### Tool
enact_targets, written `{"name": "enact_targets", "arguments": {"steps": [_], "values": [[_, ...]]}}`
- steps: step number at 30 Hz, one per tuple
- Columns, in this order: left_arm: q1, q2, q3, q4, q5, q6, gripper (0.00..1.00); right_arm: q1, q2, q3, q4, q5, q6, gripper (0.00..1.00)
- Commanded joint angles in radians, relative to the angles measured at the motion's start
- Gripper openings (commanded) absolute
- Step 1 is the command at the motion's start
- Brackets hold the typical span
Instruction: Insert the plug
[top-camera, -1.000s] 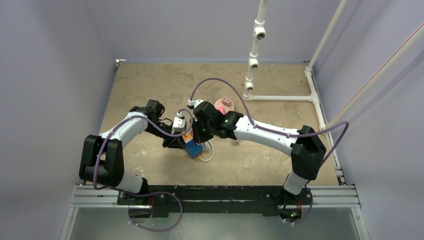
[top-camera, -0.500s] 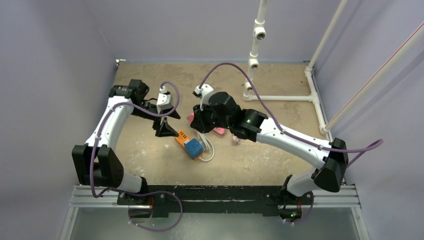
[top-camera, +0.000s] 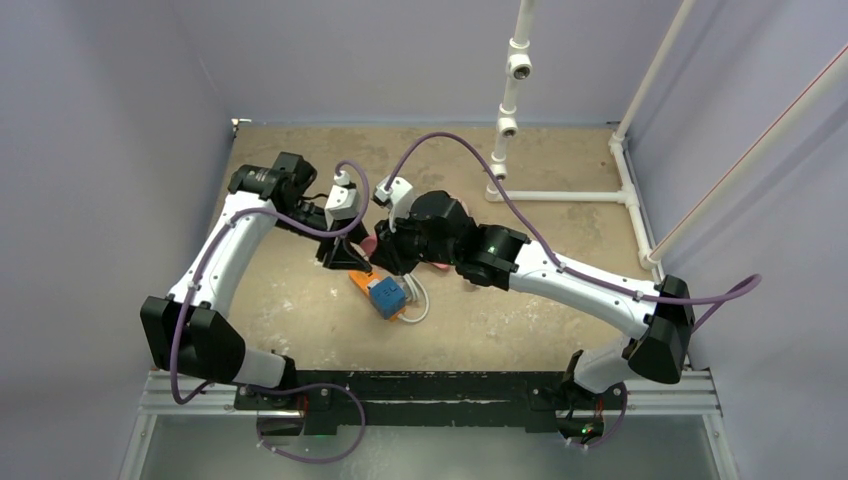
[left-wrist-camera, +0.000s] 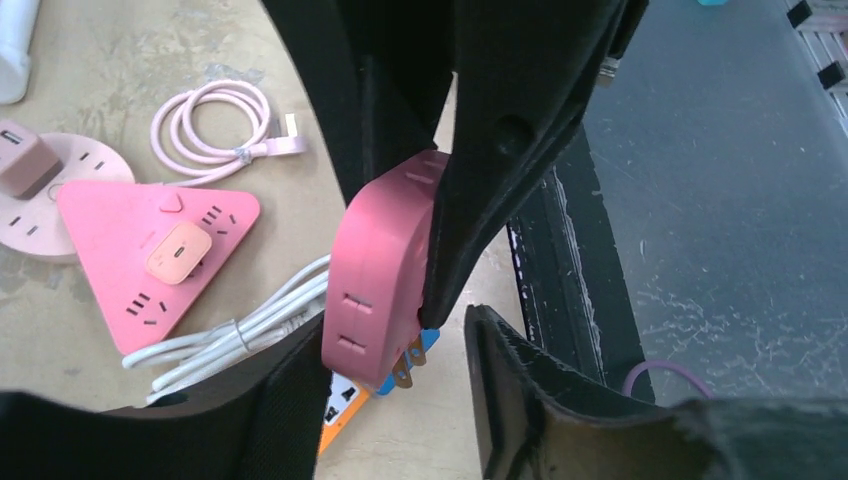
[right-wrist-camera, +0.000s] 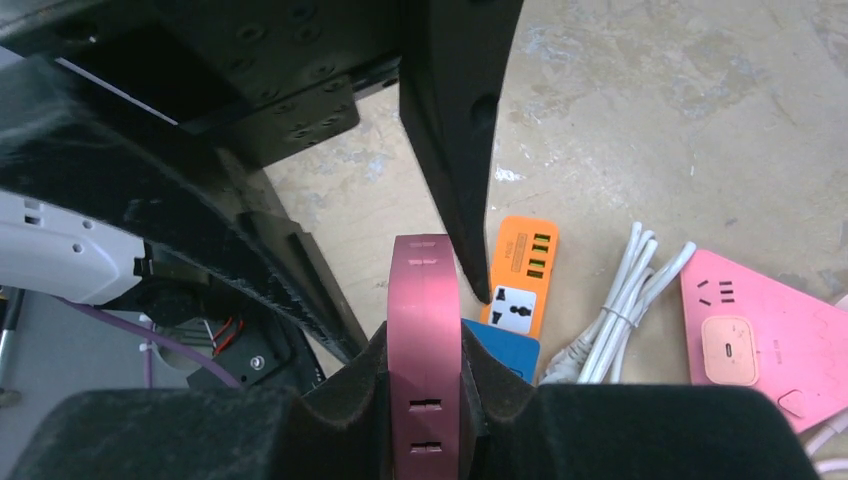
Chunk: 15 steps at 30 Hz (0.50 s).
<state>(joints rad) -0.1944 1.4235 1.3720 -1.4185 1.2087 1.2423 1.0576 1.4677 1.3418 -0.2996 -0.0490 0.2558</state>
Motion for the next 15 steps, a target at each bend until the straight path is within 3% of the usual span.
{"name": "enact_targets", "arguments": {"steps": [1,5,10,15], "values": [[-0.018,-0.018,0.029,-0.016,0.012,0.009,0.43,0.01,-0.015,0.018,0.054,-0.035,-0.032,0.0],[-0.02,-0.021,0.027,-0.017,-0.008,0.03,0.3,0.01,-0.029,0.014,0.054,-0.06,-0.033,0.0],[-0.026,-0.058,0.0,-0.017,-0.028,0.084,0.0,0.01,-0.038,0.015,0.028,-0.081,-0.049,0.0],[-0.037,-0.089,-0.005,-0.016,-0.039,0.107,0.0,0.01,-0.052,0.023,0.005,-0.151,-0.089,0.0]]}}
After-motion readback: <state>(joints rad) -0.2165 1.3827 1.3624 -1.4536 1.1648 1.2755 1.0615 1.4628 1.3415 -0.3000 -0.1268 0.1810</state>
